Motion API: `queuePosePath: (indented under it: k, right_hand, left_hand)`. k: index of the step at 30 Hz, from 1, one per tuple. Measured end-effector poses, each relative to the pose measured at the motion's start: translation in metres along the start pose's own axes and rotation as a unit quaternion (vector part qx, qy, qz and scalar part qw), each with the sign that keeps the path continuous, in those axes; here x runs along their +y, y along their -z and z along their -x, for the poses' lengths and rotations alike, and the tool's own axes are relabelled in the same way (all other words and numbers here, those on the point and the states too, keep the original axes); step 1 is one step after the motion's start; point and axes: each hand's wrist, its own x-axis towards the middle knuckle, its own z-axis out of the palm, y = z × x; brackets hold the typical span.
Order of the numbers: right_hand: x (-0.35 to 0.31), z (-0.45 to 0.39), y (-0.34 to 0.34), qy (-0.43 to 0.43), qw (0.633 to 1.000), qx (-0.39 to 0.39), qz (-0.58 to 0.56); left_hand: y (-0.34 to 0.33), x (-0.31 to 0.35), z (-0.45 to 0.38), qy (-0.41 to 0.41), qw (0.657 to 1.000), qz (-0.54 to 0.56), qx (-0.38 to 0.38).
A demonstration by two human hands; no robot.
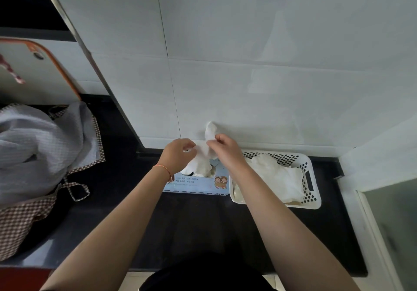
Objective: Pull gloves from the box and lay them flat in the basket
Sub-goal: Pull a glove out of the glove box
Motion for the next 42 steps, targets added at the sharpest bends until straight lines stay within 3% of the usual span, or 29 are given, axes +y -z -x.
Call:
queuePosePath:
  k: [7,12,15,18,20,23,26,28,31,33,36,38,40,42]
  right_hand:
    - [0.006,0.003,0.011,-0.047,0.998,-0.025,0.028]
    - [0.009,0.010,0.009,-0.041,0.997,-0.041,0.059]
    - [0.003,0.015,0.017,-0.046,0.999,-0.015,0.000]
    - [-0.006,0.016,0.030,-0.058,0.996,0.018,-0.059]
    - [-0.008,0.017,0.038,-0.061,0.996,0.035,-0.062]
    - [-0.003,0.020,0.046,-0.057,0.996,0.068,0.030]
    - [0.002,0.024,0.046,0.012,0.989,0.108,0.099]
    - [-0.002,0.030,0.043,0.043,0.992,0.064,0.098]
    - [-0.009,0.045,0.035,0.041,0.991,-0.060,0.110]
    - [-0.008,0.050,0.030,0.053,0.979,-0.080,0.179]
    - [-0.004,0.049,0.031,0.088,0.955,-0.022,0.281]
    - [-0.004,0.049,0.039,0.083,0.963,0.024,0.257]
    - [-0.005,0.048,0.050,0.074,0.973,0.054,0.211]
    - [-0.007,0.045,0.059,0.062,0.981,0.060,0.176]
  left_hand:
    - [0.004,0.018,0.003,-0.016,0.994,0.047,0.098]
    - [-0.003,0.029,0.006,-0.037,0.995,0.054,0.081]
    - [-0.003,0.037,0.008,-0.031,0.994,0.069,0.076]
    - [0.001,0.042,0.011,-0.006,0.986,0.161,0.042]
    - [0.003,0.043,0.013,0.027,0.969,0.246,0.019]
    - [0.004,0.044,0.016,0.061,0.949,0.308,0.000]
    - [-0.003,0.047,0.019,0.081,0.936,0.341,-0.004]
    - [-0.008,0.051,0.020,0.094,0.927,0.363,-0.002]
    - [-0.016,0.060,0.020,0.123,0.904,0.408,-0.017]
    - [-0.018,0.066,0.021,0.139,0.879,0.456,-0.035]
    - [-0.018,0.072,0.020,0.156,0.817,0.553,-0.042]
    - [-0.017,0.073,0.018,0.161,0.798,0.579,-0.038]
    - [-0.016,0.073,0.016,0.138,0.827,0.543,-0.048]
    - [-0.016,0.073,0.018,0.096,0.892,0.435,-0.071]
